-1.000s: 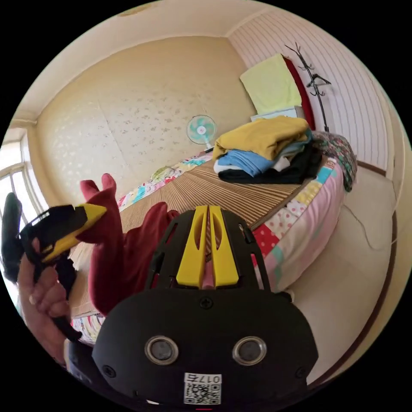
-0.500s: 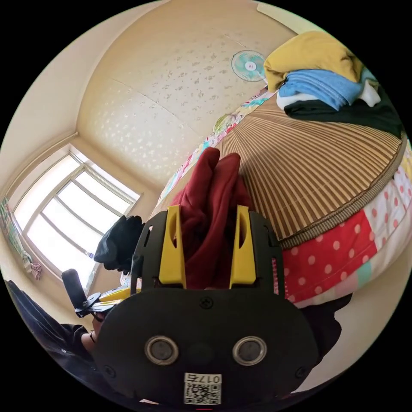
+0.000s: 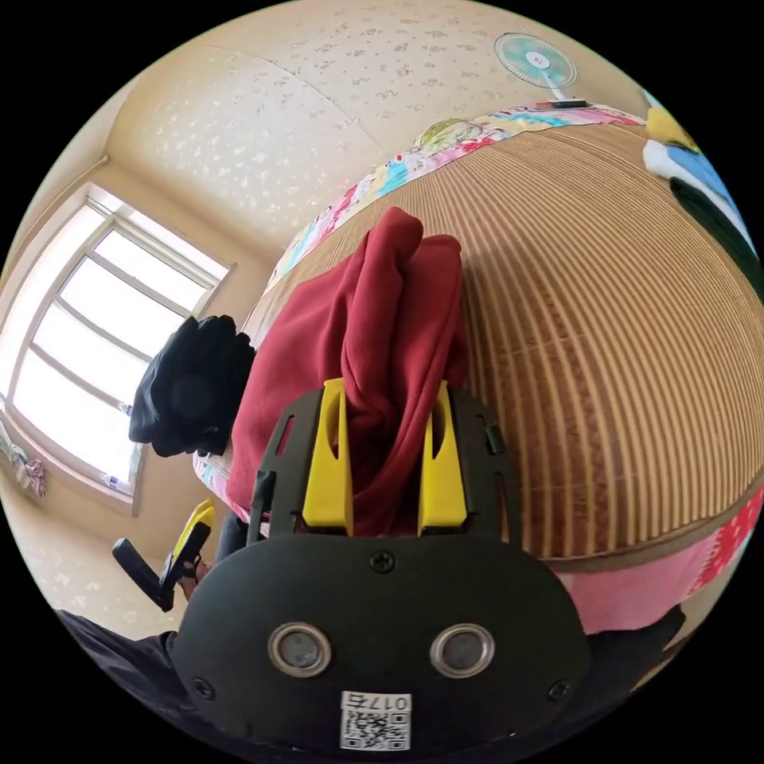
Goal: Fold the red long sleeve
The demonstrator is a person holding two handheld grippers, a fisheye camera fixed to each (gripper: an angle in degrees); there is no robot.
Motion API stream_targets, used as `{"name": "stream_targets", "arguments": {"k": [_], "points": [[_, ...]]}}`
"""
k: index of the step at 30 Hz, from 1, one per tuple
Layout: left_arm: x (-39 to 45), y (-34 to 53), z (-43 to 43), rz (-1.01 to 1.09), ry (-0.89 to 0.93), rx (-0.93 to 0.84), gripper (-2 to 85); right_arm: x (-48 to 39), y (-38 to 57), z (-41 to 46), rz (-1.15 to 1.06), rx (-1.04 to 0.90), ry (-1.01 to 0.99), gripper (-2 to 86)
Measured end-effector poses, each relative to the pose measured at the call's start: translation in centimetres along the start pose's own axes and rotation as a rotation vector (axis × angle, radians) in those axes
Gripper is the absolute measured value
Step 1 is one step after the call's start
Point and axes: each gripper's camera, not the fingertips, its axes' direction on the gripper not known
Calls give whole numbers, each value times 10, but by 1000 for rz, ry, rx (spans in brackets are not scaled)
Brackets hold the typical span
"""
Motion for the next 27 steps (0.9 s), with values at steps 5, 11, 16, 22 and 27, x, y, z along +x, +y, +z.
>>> {"name": "stream_targets", "arguments": {"k": [5, 11, 16, 22, 27], "points": [[42, -10, 15, 115, 70, -46, 90, -59, -22, 64, 45, -28, -22, 135], [66, -23, -4, 195, 127, -13, 89, -151, -40, 139, -25, -121, 80, 135], [35, -46, -19, 60, 148, -1, 89, -166, -63, 186, -162, -217, -71, 139], [-10, -77, -49, -106, 202, 10, 128, -130, -98, 152, -144, -323, -121, 144], [-137, -124, -235, -363, -55, 512, 141, -147, -88, 51, -249, 90, -364, 164]]}}
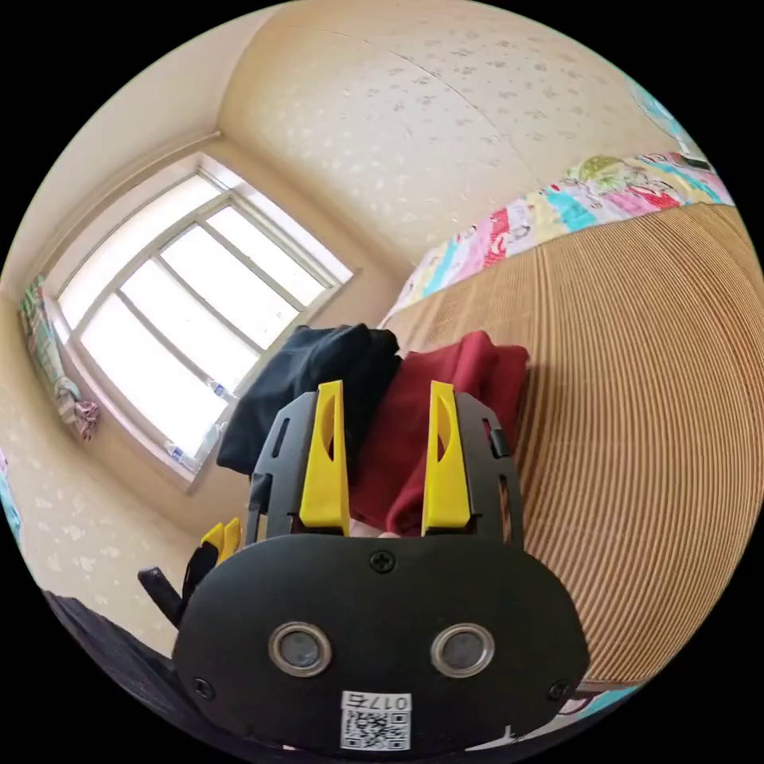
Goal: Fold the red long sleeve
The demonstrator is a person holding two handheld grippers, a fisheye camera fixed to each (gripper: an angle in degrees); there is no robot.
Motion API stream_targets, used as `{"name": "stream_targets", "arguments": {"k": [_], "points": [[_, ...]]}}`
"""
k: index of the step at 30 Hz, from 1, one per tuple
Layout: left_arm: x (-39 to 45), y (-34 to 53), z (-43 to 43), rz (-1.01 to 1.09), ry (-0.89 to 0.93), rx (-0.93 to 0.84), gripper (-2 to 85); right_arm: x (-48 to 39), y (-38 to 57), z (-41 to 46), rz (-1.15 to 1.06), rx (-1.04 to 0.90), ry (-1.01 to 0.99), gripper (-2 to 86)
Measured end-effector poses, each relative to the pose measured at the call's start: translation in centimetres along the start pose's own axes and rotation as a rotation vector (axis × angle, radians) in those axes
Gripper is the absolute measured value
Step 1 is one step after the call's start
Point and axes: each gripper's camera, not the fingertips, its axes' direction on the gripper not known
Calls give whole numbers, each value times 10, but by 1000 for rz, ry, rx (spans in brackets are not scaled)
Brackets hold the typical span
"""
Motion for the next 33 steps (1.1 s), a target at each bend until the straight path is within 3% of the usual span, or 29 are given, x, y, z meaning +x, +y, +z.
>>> {"name": "stream_targets", "arguments": {"k": [3, 7, 10, 11, 16, 21, 26, 33], "points": [[-56, -82, 6, -100, -16, -8, 187, -7, -29, 48, 16, -192, -186, 200], [-89, -121, 50, -165, -7, -97, 210, 38, -31, 139, 167, -435, -321, 222], [-97, -130, 88, -195, 42, -141, 211, 53, -16, 178, 247, -478, -684, 214], [-102, -135, 95, -209, 53, -130, 209, 52, -14, 184, 267, -484, -691, 214], [-134, -189, 105, -242, 46, -123, 165, -24, -31, 211, 70, -547, -473, 202], [-182, -265, 90, -210, -62, -30, 126, -97, -44, 252, 35, -557, -431, 189], [-239, -300, 148, -226, -230, -202, 127, -150, -32, 304, -88, -525, -199, 181], [-269, -298, 148, -302, -108, -166, 165, -170, -20, 285, -112, -502, -190, 192]]}}
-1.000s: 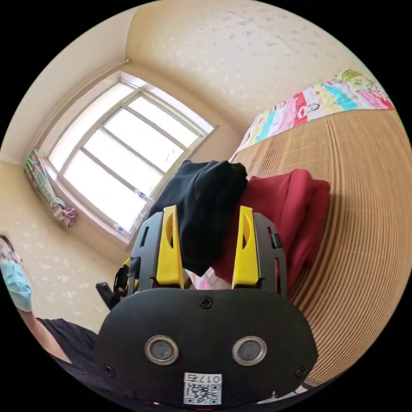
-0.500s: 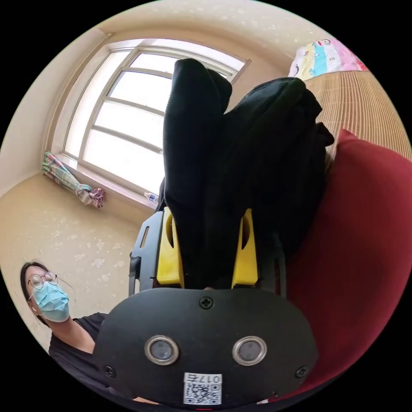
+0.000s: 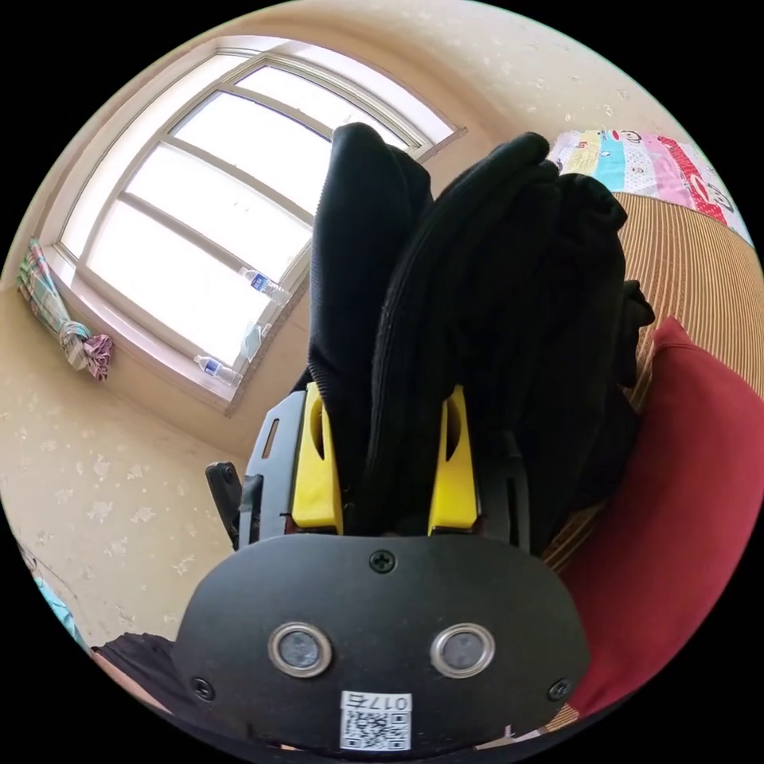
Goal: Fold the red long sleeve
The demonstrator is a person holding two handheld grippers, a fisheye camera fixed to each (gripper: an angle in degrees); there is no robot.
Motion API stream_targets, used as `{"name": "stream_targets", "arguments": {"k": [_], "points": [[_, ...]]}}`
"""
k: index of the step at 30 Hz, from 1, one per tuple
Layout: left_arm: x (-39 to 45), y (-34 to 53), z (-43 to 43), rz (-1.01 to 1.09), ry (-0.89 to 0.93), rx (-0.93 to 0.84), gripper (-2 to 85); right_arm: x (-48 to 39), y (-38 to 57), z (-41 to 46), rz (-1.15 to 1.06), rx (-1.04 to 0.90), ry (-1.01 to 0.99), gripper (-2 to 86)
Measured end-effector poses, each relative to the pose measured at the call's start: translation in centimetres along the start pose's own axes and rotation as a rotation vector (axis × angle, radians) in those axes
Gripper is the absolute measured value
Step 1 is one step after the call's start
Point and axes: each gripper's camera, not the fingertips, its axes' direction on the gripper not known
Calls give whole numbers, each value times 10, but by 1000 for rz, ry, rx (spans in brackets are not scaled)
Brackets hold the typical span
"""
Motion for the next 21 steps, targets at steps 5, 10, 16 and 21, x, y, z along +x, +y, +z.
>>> {"name": "stream_targets", "arguments": {"k": [5, 10, 16, 21], "points": [[15, 25, -12, 31, 4, 77, 178, -3, 30, -27, 5, 46, -28, 193], [28, 37, -20, 42, -57, 133, 171, -24, 67, -45, 39, 70, -16, 184], [22, 55, -47, -7, -67, 147, 167, -62, 114, -87, -116, 37, 99, 174], [86, 146, -80, 94, 46, 257, 163, -60, 224, -136, -246, -32, 363, 142]]}}
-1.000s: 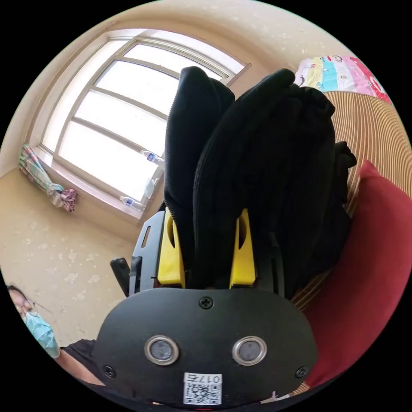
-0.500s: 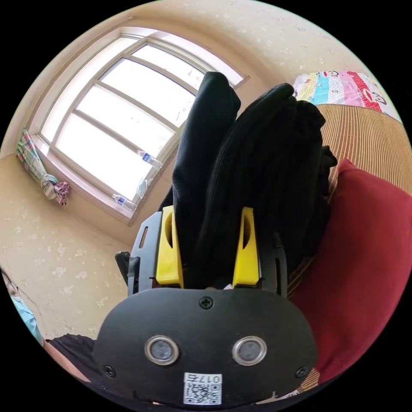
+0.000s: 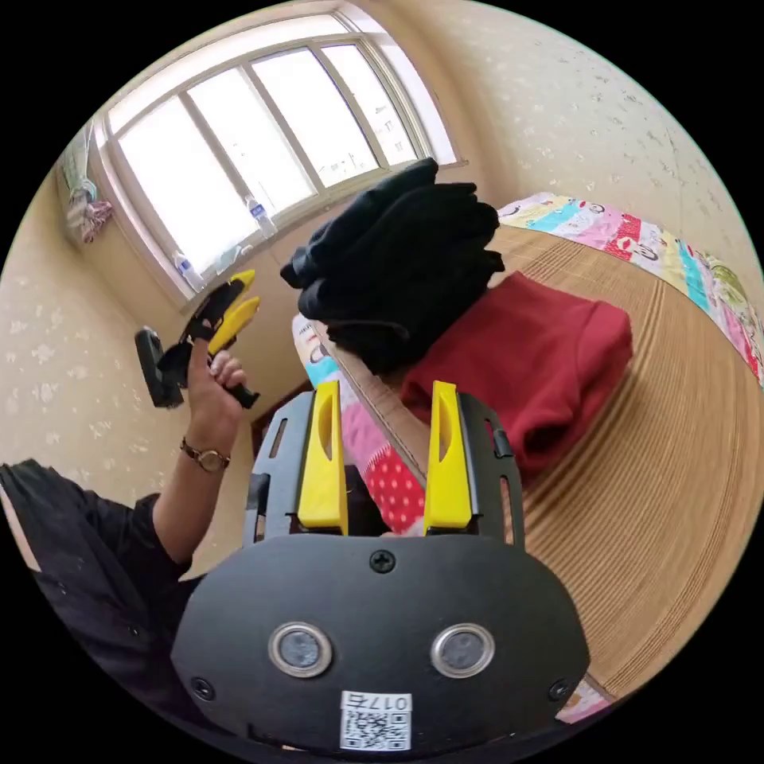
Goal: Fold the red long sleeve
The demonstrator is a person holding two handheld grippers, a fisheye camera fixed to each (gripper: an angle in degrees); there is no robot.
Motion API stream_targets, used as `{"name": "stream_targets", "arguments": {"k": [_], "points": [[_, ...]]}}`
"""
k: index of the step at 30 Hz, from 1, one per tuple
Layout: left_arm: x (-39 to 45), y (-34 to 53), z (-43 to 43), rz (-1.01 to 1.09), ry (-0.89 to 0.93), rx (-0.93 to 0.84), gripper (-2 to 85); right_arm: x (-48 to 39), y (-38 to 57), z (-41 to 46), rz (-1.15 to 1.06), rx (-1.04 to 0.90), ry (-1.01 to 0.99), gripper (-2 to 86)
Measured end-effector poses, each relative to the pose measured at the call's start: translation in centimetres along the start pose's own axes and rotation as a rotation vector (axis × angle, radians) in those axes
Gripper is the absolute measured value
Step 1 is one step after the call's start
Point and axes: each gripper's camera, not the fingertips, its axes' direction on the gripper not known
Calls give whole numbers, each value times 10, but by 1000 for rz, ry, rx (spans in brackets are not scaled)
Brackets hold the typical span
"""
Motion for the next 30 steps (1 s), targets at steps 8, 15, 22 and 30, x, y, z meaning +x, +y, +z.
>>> {"name": "stream_targets", "arguments": {"k": [8, 15, 22, 30], "points": [[221, 267, 130, 519, 189, -482, 140, 41, 206, -78, 245, -320, 87, 91], [245, 388, 216, 806, 283, -790, 133, 121, 312, -236, 751, 210, -73, 80], [196, 398, 233, 761, 299, -754, 84, 219, 355, -345, 923, 530, -88, 75], [152, 412, 247, 743, 321, -677, 81, 291, 301, -447, 1135, 441, 665, 82]]}}
